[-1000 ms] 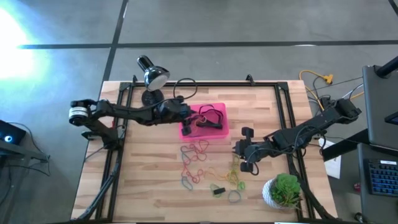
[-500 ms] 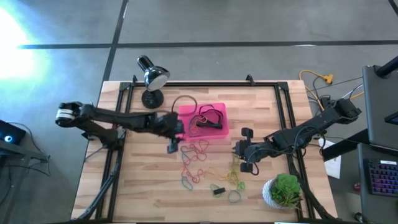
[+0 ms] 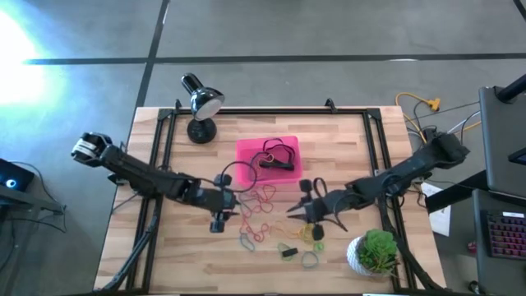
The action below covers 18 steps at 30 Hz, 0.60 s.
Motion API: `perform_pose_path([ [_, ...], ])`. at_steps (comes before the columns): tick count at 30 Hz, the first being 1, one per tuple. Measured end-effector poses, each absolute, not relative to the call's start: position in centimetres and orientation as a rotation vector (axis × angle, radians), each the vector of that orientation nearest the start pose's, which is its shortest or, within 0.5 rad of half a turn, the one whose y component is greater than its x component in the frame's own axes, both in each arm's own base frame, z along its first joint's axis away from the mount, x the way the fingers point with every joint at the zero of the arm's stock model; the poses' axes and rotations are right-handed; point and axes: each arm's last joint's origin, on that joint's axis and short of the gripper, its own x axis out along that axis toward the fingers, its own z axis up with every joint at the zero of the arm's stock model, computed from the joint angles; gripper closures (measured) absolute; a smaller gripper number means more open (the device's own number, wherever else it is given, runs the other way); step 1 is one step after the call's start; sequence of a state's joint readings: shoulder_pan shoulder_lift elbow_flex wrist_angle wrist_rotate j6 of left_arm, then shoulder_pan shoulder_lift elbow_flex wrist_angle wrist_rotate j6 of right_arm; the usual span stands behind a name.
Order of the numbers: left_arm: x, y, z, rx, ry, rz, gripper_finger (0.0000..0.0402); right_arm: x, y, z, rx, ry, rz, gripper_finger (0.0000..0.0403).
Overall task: Pick and place rubber bands into bin
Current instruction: Put the red rubber band into the red bin
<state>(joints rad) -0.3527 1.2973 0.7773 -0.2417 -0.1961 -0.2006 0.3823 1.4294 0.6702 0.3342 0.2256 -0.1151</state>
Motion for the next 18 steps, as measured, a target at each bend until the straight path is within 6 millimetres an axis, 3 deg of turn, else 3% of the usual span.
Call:
perform_pose_path([
  [6, 24.4, -9.9, 21.6, 0.037, 0.765, -0.119, 0.0267, 30.3, 9.7, 17.7, -0.253, 0.475, 0.131, 0.0346],
  [12, 24.0, -9.7, 19.8, 0.015, 0.824, -0.069, 0.0267, 33.8, 9.5, 15.6, -0.279, 0.531, 0.108, 0.0346],
  [18, 23.2, -9.5, 18.5, -0.05, 0.866, -0.032, 0.0267, 37.9, 8.8, 14.3, -0.259, 0.545, 0.248, 0.0346],
])
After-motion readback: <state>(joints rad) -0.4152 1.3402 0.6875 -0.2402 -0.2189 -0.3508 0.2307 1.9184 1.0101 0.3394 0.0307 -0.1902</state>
